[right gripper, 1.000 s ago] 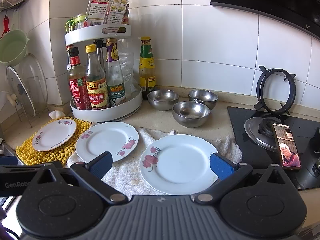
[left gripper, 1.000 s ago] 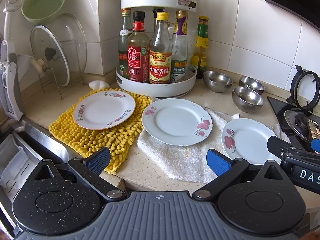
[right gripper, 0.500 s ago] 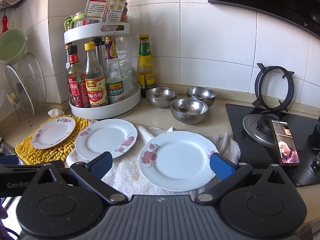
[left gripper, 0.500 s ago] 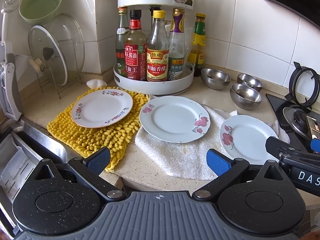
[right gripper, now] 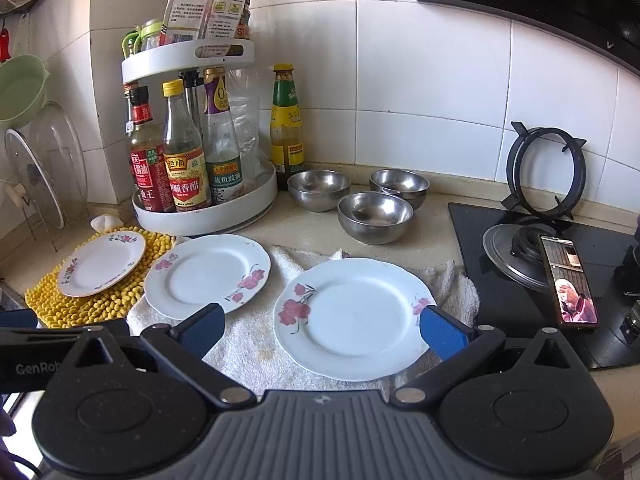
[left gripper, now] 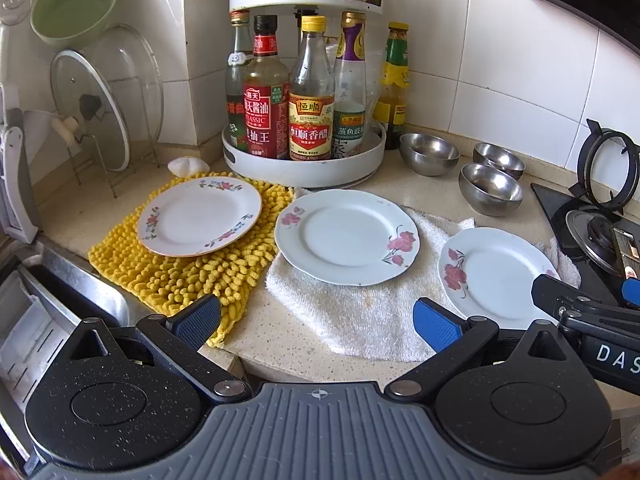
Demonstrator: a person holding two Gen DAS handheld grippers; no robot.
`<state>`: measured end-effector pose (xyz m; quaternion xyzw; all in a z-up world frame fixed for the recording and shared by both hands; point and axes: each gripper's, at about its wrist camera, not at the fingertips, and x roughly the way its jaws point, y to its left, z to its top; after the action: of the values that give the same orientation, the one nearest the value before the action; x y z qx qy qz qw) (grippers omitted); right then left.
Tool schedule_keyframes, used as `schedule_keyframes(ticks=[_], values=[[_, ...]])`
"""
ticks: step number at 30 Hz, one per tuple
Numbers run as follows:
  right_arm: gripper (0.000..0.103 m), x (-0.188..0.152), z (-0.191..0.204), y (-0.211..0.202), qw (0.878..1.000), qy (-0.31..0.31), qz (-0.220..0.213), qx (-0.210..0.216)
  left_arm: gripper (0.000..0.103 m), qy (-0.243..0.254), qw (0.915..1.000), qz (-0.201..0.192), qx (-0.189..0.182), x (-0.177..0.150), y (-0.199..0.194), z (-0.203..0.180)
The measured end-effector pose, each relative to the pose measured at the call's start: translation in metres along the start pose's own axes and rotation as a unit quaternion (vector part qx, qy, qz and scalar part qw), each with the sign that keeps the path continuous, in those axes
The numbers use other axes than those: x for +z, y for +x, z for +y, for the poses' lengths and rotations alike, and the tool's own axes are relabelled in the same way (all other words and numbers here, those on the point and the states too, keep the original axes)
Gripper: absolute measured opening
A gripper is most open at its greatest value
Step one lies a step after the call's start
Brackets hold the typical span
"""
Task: Organize plates and bowls
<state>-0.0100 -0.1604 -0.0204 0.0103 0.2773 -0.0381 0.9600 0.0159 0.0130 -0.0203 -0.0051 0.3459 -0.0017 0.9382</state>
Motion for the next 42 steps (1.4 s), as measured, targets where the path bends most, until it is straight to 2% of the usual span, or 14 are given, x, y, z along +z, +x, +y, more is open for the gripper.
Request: schedule_keyframes(ticks=[14, 22, 29, 42], values=[[0.103, -0.001, 0.001, 0.005, 1.000, 0.000, 0.011, -0.010, 0.103, -0.001, 0.9998, 0.012, -0.014, 0.000, 0.010, 0.001], [0.103, 0.002, -0.008, 0.022, 1.000, 0.000, 0.027, -0.004, 0.103, -0.005, 0.9994, 0.031, -0.016, 0.002, 0.024, -0.006], [0.103, 0.001, -0.031, 0.039, 0.999, 0.015, 0.043, -0.019, 0.103, 0.014, 0.9984, 0.046, -0.028, 0.005, 0.042, -0.027], [0.103, 0.000, -0.079, 0.068, 0.996, 0.028, 0.067, -0.050, 0.102, 0.065, 0.9927, 0.067, -0.076, 0.009, 0.077, -0.074]])
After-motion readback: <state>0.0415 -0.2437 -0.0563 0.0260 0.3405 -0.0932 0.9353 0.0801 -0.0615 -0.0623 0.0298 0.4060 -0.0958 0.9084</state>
